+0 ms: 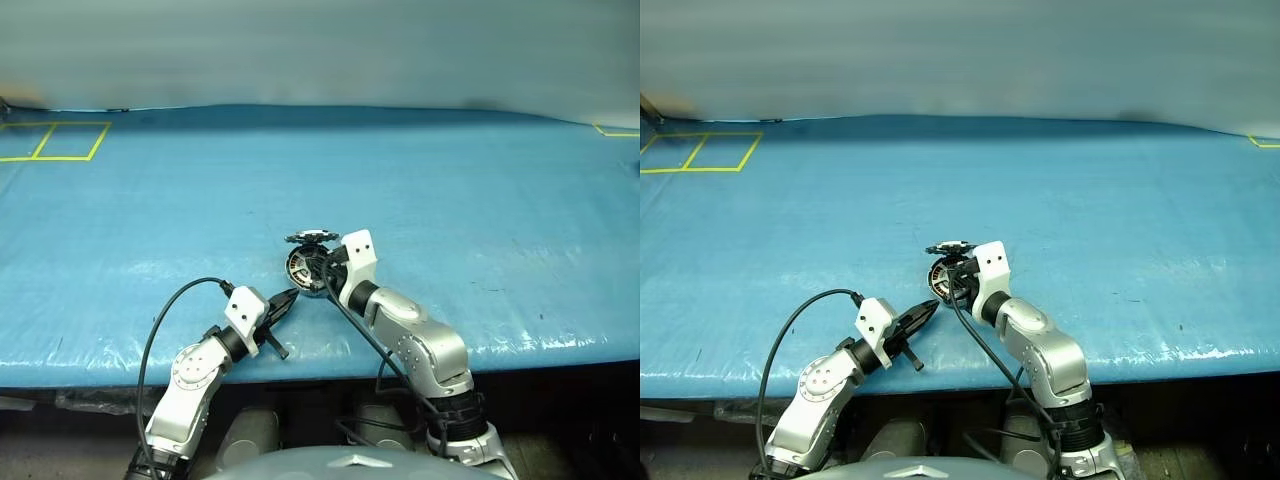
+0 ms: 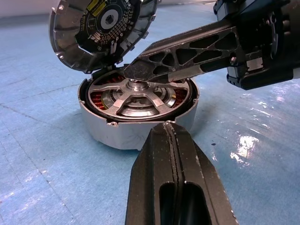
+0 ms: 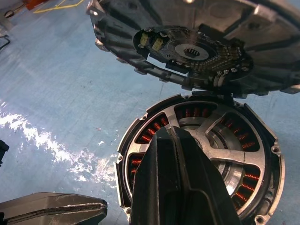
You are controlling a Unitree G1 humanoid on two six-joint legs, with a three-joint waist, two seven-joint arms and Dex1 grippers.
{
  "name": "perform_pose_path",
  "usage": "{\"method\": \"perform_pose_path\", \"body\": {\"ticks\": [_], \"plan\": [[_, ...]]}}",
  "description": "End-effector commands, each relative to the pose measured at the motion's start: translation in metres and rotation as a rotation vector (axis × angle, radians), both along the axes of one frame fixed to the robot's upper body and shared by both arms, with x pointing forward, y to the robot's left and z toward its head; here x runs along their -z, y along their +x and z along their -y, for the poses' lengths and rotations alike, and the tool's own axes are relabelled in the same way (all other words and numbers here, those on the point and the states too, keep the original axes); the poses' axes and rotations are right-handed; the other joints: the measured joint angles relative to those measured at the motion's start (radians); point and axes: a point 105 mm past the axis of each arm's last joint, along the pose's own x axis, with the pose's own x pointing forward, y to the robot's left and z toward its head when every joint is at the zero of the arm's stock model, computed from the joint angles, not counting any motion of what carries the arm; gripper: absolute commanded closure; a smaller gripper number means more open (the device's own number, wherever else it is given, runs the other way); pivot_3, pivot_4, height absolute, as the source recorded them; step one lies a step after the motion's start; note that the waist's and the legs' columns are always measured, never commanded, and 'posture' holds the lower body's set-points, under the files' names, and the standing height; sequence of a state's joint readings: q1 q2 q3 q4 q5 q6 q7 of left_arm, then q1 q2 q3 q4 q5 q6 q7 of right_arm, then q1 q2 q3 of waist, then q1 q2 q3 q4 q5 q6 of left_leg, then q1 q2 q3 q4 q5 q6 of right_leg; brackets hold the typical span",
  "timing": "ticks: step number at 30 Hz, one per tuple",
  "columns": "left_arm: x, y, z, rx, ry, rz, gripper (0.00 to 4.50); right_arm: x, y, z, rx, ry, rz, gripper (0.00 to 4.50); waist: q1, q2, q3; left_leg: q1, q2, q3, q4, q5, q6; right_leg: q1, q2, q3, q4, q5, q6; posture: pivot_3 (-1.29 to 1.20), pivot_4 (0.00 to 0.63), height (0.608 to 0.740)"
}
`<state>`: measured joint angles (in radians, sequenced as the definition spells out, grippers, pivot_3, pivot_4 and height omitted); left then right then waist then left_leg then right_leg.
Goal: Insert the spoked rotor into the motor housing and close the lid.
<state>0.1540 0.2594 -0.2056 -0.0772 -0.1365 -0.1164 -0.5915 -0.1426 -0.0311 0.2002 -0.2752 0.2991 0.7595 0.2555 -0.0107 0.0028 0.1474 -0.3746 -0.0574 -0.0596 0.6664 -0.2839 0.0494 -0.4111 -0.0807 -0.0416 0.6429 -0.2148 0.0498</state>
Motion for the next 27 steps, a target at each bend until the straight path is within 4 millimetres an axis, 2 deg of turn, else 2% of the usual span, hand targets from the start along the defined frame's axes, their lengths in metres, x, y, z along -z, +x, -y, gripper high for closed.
{"method": "perform_pose_path", "body": {"ticks": [1, 4, 9, 12, 16, 21, 25, 27], "plan": [[-0.002, 0.0, 0.001, 0.003, -0.011, 0.004, 4.5, 0.029, -0.006, 0.01, 0.034, -0.095, -0.091, 4.49, 0.0, 0.0, 0.0, 0.0, 0.0, 0.0, 0.0, 0.0, 0.0, 0.0, 0.0, 0.0, 0.0, 0.0, 0.0, 0.0, 0.15, 0.74], [-0.002, 0.0, 0.001, 0.006, -0.011, 0.004, 4.5, 0.039, -0.007, 0.015, 0.053, -0.165, -0.118, 4.49, 0.0, -0.001, -0.003, 0.0, 0.0, 0.0, 0.0, 0.0, 0.0, 0.0, 0.0, 0.0, 0.0, 0.0, 0.0, 0.0, 0.15, 0.74], [-0.002, -0.001, 0.002, 0.011, -0.013, 0.002, 4.5, 0.047, -0.009, 0.016, 0.1, -0.181, -0.209, 4.49, 0.001, 0.0, -0.013, 0.002, 0.0, 0.0, 0.0, 0.0, 0.0, 0.002, 0.0, 0.0, 0.0, 0.0, 0.0, 0.0, 0.15, 0.74], [-0.002, -0.001, 0.003, 0.013, -0.012, 0.0, 4.5, 0.028, -0.011, 0.003, 0.023, -0.143, -0.125, 4.49, 0.001, 0.0, -0.014, 0.004, 0.0, 0.0, 0.0, 0.0, 0.0, 0.004, 0.0, 0.0, 0.0, -0.003, 0.004, 0.0, 0.15, 0.74], [-0.001, -0.002, 0.003, 0.016, -0.01, -0.002, 4.5, -0.002, -0.013, -0.001, -0.049, -0.101, 0.002, 4.49, 0.0, 0.001, -0.014, 0.004, 0.0, 0.0, -0.001, 0.0, 0.0, 0.003, 0.0, 0.0, 0.0, -0.003, 0.004, 0.0, 0.15, 0.74], [-0.001, -0.003, 0.004, 0.021, -0.01, -0.002, 4.5, -0.032, -0.012, 0.02, -0.08, -0.185, 0.098, 4.49, 0.001, 0.002, -0.011, -0.002, 0.0, 0.0, -0.002, 0.0, 0.0, 0.0, 0.0, 0.0, 0.0, -0.001, -0.001, 0.0, 0.15, 0.74], [-0.001, -0.003, 0.004, 0.02, -0.011, 0.001, 4.5, -0.04, -0.014, 0.046, -0.086, -0.352, 0.082, 4.49, 0.003, 0.002, -0.01, -0.003, 0.0, 0.0, -0.001, 0.0, 0.001, 0.0, -0.001, 0.0, -0.001, -0.001, -0.001, 0.0, 0.15, 0.74], [-0.001, -0.002, 0.004, 0.021, -0.012, 0.002, 4.5, -0.044, -0.007, 0.062, -0.028, -0.424, 0.045, 4.49, 0.002, 0.001, -0.01, -0.004, 0.0, 0.0, -0.002, 0.0, 0.001, 0.0, 0.0, 0.0, -0.001, -0.001, -0.001, 0.0, 0.15, 0.74]]}}
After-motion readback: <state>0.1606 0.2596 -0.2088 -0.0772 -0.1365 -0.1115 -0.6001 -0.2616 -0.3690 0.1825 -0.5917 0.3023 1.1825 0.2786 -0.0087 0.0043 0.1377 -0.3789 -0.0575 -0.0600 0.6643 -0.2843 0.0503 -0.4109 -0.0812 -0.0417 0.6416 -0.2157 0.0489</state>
